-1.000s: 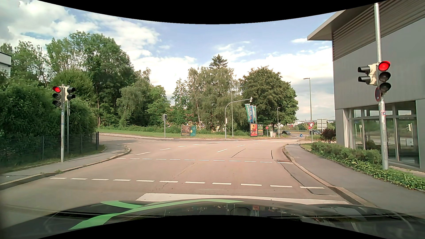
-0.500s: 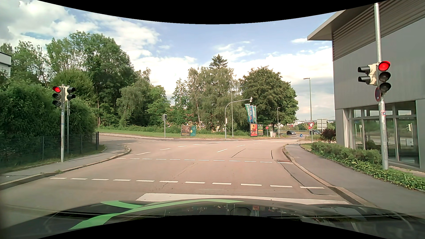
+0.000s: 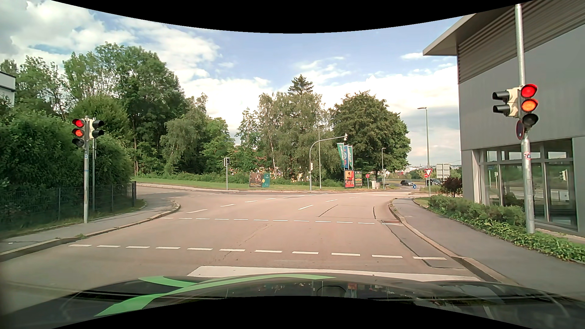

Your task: Follow the waypoints while adhering to traffic rules and regulations

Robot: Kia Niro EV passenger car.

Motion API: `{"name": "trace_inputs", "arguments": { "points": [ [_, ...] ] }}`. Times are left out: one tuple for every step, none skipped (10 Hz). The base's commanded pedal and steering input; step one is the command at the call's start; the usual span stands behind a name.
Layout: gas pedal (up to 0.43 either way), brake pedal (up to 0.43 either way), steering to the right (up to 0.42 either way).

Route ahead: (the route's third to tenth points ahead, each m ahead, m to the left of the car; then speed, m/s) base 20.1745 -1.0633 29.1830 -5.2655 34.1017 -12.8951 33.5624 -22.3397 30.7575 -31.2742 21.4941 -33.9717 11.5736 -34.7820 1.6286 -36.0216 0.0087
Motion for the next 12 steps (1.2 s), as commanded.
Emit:
{"name": "trace_inputs", "arguments": {
  "points": [
    [0.0, 0.622, 0.024],
    [0.0, 0.591, 0.022],
    [0.0, 0.537, 0.021],
    [0.0, 0.421, 0.021],
    [0.0, 0.299, 0.021],
    [0.0, 0.213, 0.02],
    [0.0, 0.049, 0.021],
    [0.0, 0.0, 0.021],
    [0.0, 0.0, 0.02],
    [0.0, 0.0, 0.021],
    [0.0, 0.0, 0.02],
    [0.028, 0.0, 0.02]
  ]
}}
